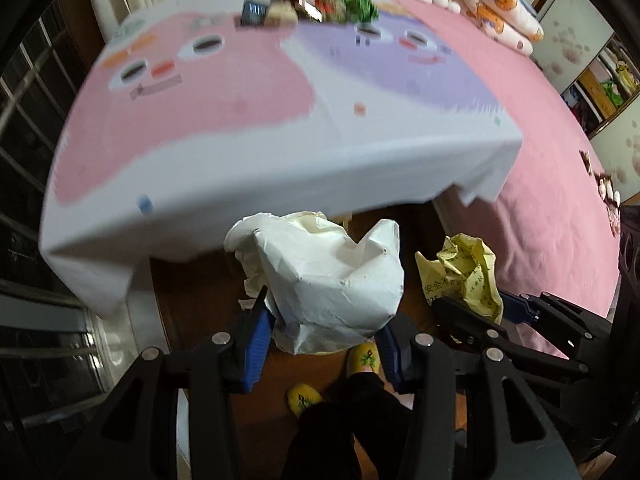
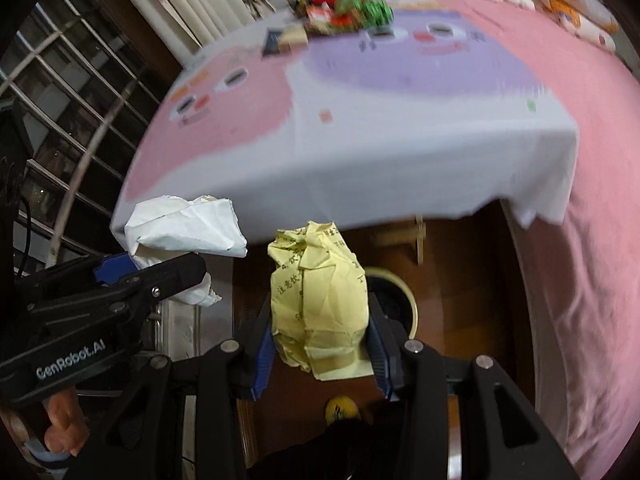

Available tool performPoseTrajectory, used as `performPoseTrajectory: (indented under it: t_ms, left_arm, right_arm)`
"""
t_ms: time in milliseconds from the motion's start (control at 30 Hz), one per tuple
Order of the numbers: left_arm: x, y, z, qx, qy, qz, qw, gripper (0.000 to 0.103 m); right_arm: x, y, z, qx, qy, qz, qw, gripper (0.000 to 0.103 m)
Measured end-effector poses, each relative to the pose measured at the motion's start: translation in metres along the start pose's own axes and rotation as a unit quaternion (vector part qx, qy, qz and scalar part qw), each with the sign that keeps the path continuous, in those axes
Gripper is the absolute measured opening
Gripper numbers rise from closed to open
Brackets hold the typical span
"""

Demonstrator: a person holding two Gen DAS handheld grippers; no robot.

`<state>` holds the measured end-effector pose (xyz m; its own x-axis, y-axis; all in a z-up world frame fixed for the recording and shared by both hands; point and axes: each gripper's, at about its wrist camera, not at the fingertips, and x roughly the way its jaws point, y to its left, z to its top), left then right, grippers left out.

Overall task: Collect trash
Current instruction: 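Carry the white and yellow papers over the blue bin and release both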

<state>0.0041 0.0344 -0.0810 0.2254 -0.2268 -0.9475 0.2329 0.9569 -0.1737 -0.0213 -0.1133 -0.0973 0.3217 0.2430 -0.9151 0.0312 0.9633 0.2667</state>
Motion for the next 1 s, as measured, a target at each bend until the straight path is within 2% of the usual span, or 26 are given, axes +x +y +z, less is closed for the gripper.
performPoseTrajectory:
  t_ms: [200, 433, 633, 767, 900, 1000]
  left_arm:
    - [0.069, 0.004, -0.020, -0.016, 0.035, 0.005, 0.9992, 0.045]
    - [0.180, 0.009, -0.034, -0.028, 0.064, 0.011, 0.9975, 0.046]
    - [0.262, 0.005, -0.045, -0.019, 0.063, 0.026, 0.9975, 0.049]
    - [0.298, 0.008, -0.052, -0.025, 0.066, 0.036, 0.9969, 0.063]
    - [0.314, 0.020, -0.056, -0.043, 0.066, 0.044, 0.9959, 0.094]
    - [0.316, 0.029, -0.056, -0.054, 0.062, 0.051, 0.9953, 0.095]
  right_arm:
    - [0.062, -0.030, -0.027, 0.028, 0.028, -0.004, 0.999, 0.041]
    - [0.152, -0.074, -0.046, 0.059, 0.046, 0.002, 0.997, 0.041]
    - [0.232, -0.103, -0.060, 0.060, 0.062, 0.013, 0.996, 0.045]
    - [0.270, -0.119, -0.066, 0.065, 0.068, 0.013, 0.996, 0.048]
    - [0.290, -0.127, -0.066, 0.059, 0.074, 0.006, 0.995, 0.058]
    - [0.294, -0.129, -0.065, 0.051, 0.076, 0.003, 0.996, 0.063]
